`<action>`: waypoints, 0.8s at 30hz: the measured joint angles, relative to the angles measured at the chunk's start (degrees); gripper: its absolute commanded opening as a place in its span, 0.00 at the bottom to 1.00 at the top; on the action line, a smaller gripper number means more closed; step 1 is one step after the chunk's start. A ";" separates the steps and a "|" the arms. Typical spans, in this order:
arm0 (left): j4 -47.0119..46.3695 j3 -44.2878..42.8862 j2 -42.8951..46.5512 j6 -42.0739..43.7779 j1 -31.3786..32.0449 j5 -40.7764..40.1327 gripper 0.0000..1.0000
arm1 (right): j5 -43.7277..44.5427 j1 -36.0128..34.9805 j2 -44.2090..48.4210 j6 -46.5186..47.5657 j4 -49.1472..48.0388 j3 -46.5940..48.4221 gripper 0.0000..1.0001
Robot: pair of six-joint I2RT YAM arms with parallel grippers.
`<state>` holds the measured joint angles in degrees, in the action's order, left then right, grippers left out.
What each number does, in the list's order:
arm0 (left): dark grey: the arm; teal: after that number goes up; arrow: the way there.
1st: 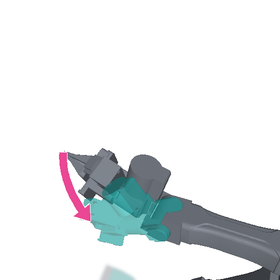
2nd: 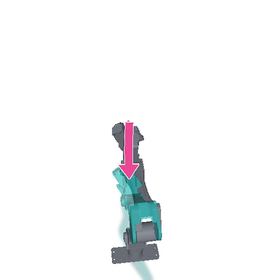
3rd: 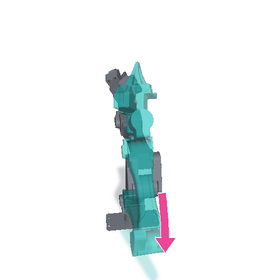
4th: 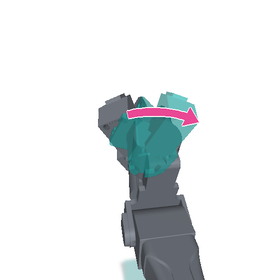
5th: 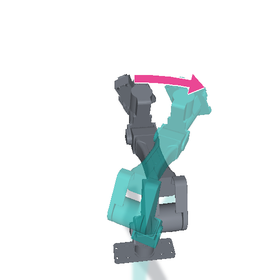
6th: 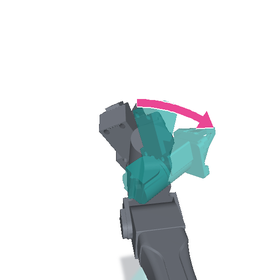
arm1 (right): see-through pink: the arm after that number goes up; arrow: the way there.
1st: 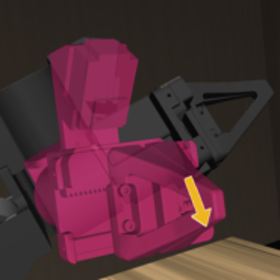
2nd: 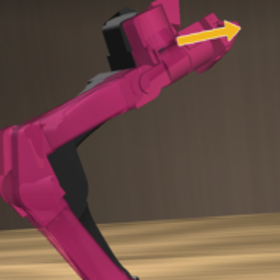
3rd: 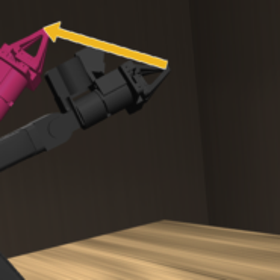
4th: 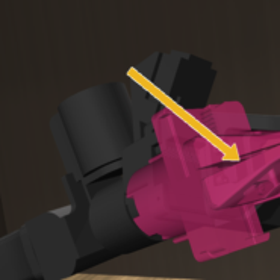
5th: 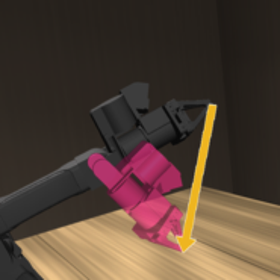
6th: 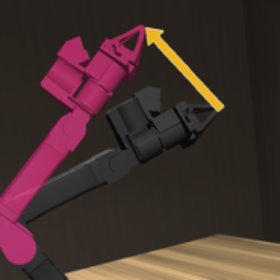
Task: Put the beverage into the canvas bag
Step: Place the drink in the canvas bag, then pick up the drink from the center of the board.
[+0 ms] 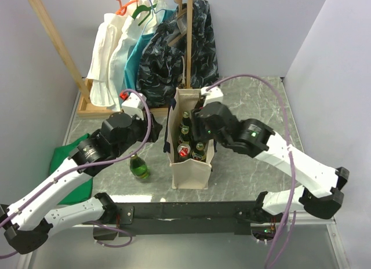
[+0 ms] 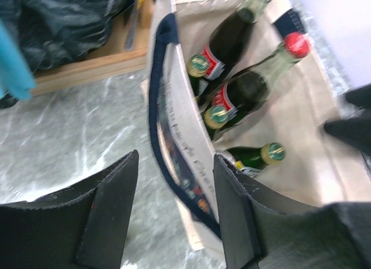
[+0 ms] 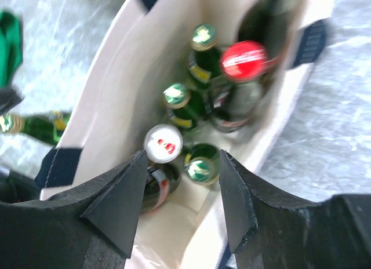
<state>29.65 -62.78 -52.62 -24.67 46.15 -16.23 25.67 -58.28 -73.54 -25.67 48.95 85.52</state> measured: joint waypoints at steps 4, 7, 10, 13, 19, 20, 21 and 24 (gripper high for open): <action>4.46 -0.68 0.63 0.00 0.00 -2.62 0.63 | 0.92 3.19 2.08 -0.24 0.02 0.00 0.60; 9.16 -1.92 0.61 -0.48 0.00 -5.09 0.64 | 1.95 5.05 2.45 -0.26 0.20 0.00 0.61; 13.46 -3.06 0.35 -2.23 0.00 -6.47 0.63 | 2.40 6.12 2.43 -0.26 0.48 0.00 0.61; 18.32 -4.46 -0.72 -5.07 0.00 -7.06 0.62 | 2.40 6.84 2.47 -0.26 0.48 -0.04 0.61; 26.56 -4.66 -2.71 -9.33 0.00 -7.65 0.62 | 2.29 8.07 2.47 -0.24 0.48 -0.46 0.62; 28.04 -4.76 -3.17 -10.08 0.00 -7.91 0.62 | 2.16 8.17 2.45 -0.24 0.48 -0.50 0.62; 29.46 -4.90 -3.63 -10.78 0.00 -8.24 0.62 | 2.10 8.24 2.45 -0.24 0.48 -0.52 0.62; 32.81 -5.38 -5.09 -12.66 0.00 -9.18 0.64 | 1.77 8.46 2.45 -0.24 0.46 -0.59 0.62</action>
<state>62.46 -68.16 -57.71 -37.32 46.15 -25.41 27.44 -49.82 -71.09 -25.91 49.41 84.93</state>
